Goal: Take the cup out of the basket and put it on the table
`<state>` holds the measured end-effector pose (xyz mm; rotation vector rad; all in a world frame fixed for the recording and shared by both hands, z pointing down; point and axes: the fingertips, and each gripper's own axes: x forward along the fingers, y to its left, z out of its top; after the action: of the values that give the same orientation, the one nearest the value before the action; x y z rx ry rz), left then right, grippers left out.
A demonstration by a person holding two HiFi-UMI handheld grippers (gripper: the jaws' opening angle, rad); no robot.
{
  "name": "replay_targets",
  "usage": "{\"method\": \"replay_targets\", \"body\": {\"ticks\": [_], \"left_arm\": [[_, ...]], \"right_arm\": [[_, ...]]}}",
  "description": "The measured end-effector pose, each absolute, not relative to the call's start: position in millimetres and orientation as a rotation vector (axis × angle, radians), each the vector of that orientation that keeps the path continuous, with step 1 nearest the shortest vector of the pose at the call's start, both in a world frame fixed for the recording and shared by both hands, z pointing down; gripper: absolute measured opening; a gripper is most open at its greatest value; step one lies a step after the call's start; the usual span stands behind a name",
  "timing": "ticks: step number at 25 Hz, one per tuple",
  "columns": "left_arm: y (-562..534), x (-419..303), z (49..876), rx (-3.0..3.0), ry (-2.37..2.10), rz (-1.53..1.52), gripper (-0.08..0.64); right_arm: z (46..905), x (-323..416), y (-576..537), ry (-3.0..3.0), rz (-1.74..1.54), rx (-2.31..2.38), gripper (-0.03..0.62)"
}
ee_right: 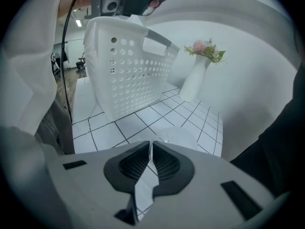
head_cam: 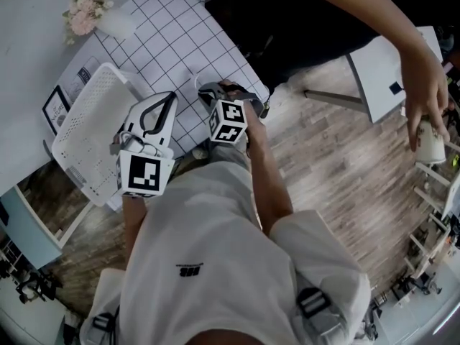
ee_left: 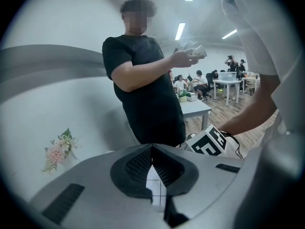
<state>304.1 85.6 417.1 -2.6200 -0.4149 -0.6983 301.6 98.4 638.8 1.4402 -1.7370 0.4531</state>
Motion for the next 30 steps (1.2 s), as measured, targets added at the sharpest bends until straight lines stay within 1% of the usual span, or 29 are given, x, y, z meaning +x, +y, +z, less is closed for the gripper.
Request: {"method": "replay_targets", "body": {"ticks": [14, 20, 26, 30], "left_arm": [[97, 304, 418, -2.602, -0.458, -0.688, 0.008], [100, 302, 418, -2.601, -0.468, -0.683, 0.009], [105, 299, 424, -2.604, -0.478, -0.715, 0.008], [111, 301, 420, -2.593, -0.494, -0.682, 0.009]], "right_arm": [[652, 307, 125, -1.673, 0.529, 1.464, 0.028], [656, 310, 138, -1.648, 0.584, 1.487, 0.075], [664, 316, 157, -1.608, 0.647, 1.51, 0.08], [668, 318, 169, -1.586, 0.68, 1.518, 0.086]]}}
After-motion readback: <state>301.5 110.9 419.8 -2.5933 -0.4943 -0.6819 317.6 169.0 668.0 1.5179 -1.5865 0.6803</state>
